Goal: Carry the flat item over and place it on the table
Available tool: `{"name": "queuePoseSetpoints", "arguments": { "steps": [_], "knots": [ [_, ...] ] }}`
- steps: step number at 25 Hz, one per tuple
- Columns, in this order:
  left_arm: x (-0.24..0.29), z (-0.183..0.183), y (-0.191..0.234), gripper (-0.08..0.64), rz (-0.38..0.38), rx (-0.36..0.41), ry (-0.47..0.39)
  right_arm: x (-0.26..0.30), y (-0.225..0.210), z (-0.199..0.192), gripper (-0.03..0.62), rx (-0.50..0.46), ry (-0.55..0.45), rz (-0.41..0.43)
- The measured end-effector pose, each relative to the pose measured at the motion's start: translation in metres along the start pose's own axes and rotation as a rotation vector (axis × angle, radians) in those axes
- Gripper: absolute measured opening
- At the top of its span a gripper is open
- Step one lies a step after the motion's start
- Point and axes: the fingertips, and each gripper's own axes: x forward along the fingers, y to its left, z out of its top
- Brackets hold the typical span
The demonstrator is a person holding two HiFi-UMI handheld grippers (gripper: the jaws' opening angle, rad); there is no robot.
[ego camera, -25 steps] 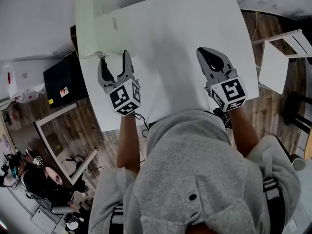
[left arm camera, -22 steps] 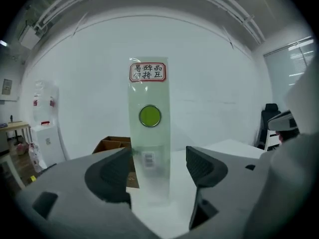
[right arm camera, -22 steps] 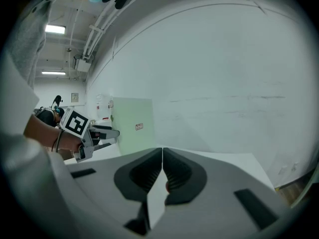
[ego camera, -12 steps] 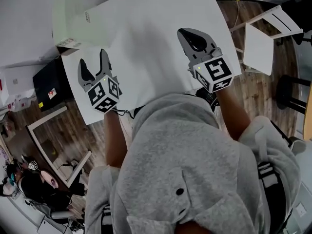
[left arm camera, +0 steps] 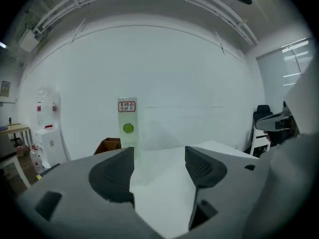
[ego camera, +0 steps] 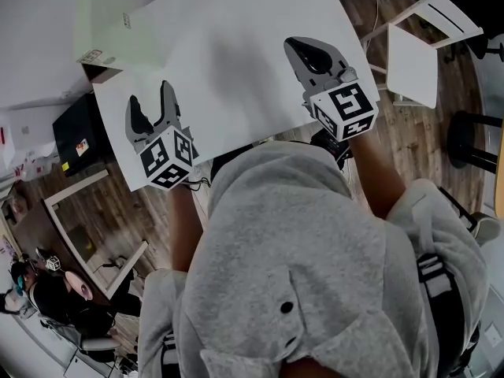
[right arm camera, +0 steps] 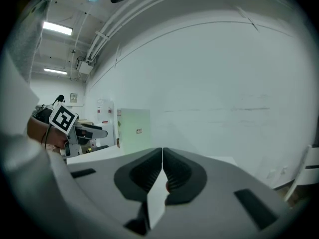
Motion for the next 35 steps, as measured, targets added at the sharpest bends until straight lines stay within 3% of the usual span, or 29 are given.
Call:
{"name": "queuePoseSetpoints", "arguments": {
  "steps": [2,7,9,19,35],
  "knots": [
    [-0.005,0.0,-0.007,0.322,-0.013,0.01,0.009,-0.008,-0.003,-0.002,0.028,0.008,-0.001,-0.012],
    [-0.012,0.003,-0.019,0.061,-0.004,0.085,0.04,-0.02,-0.013,-0.004,0.028,0.024,-0.003,-0.055],
    [-0.013,0.005,-0.024,0.034,-0.01,0.101,0.041,-0.025,-0.017,-0.005,0.028,0.034,-0.005,-0.075],
    [-0.022,0.007,-0.044,0.021,-0.091,0.078,0.039,-0.047,-0.019,-0.005,0.028,0.04,-0.004,-0.141],
    [-0.109,-0.002,-0.029,0.021,-0.082,0.019,0.01,-0.093,0.047,-0.008,0.028,0.007,0.003,-0.124]
  ]
}}
